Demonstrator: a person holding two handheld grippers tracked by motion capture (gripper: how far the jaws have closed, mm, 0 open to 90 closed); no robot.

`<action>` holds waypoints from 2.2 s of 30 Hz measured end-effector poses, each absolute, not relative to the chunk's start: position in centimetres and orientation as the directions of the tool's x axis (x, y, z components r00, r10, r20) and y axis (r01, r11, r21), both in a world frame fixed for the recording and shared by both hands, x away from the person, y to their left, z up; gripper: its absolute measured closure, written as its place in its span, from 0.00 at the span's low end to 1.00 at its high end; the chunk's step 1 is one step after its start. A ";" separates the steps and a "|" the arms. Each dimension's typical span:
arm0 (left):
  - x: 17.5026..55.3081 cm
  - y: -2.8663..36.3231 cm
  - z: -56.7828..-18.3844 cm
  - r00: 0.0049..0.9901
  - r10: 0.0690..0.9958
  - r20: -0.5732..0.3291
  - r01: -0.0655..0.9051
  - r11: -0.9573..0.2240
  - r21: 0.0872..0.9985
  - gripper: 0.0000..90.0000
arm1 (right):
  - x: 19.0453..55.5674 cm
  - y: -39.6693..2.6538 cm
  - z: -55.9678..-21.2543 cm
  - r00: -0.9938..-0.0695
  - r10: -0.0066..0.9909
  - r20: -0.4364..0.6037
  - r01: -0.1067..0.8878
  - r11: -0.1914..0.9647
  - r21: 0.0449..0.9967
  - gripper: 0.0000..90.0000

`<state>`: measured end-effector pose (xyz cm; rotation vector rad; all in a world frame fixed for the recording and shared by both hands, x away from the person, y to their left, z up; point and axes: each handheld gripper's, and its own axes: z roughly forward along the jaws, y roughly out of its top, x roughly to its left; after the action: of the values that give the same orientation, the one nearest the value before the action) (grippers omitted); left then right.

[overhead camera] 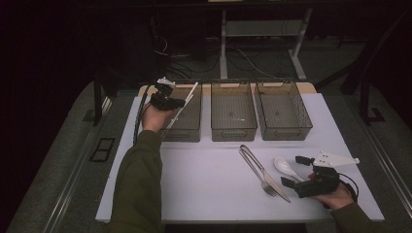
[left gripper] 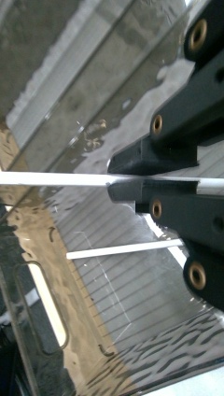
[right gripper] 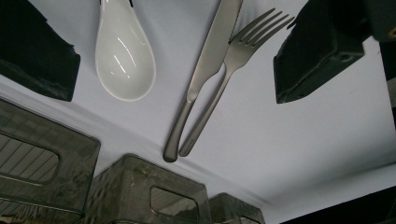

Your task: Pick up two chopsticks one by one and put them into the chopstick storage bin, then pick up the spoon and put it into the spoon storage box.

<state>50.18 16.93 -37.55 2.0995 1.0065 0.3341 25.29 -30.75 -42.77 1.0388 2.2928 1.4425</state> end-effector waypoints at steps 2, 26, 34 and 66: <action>50.3 16.9 -37.8 0.645 0.758 -0.091 0.559 -0.387 0.733 0.95 | 25.3 -30.7 -42.8 -0.719 0.676 0.163 0.440 0.260 0.860 0.01; 46.1 16.2 -35.4 0.695 0.705 -0.143 0.505 -0.336 0.795 0.66 | 25.5 -30.6 -42.8 -0.716 0.678 0.167 0.443 0.257 0.859 0.01; 42.9 15.8 -35.3 0.739 0.659 -0.142 0.467 -0.350 0.812 0.52 | 25.5 -30.5 -42.9 -0.715 0.680 0.162 0.449 0.269 0.852 0.01; 30.0 15.9 -40.7 0.819 0.561 -0.122 0.378 -0.366 0.850 0.16 | 25.5 -30.5 -42.9 -0.726 0.666 0.173 0.462 0.286 0.839 0.01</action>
<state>29.99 15.92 -40.71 1.9986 0.6961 0.2300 25.54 -30.50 -42.90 1.0455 2.3412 1.4164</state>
